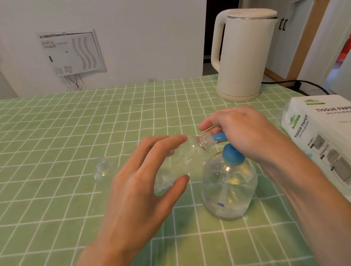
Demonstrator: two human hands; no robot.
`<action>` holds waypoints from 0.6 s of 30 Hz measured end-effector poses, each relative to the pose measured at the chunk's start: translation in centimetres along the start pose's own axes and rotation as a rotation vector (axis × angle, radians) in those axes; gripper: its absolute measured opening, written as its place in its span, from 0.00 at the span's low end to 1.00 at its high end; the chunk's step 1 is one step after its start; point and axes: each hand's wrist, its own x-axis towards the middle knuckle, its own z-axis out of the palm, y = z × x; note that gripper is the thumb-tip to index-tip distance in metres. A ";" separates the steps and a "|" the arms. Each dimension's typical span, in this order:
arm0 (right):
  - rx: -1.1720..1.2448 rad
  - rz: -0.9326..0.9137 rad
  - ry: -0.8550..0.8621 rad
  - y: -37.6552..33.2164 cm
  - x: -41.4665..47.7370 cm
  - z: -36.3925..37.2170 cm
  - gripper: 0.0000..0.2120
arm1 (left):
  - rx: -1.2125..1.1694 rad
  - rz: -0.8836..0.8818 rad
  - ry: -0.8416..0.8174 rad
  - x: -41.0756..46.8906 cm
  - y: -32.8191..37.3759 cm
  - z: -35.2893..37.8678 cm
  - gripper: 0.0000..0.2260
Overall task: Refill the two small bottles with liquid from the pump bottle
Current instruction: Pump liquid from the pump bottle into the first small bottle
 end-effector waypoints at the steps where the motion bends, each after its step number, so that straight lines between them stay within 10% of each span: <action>1: -0.002 -0.001 -0.001 0.0 0.0 0.1 0.17 | -0.002 0.002 0.000 0.0 0.0 0.0 0.28; 18: 0.028 -0.005 -0.005 0.1 0.1 0.1 0.17 | -0.013 0.010 -0.013 0.1 -0.1 -0.1 0.27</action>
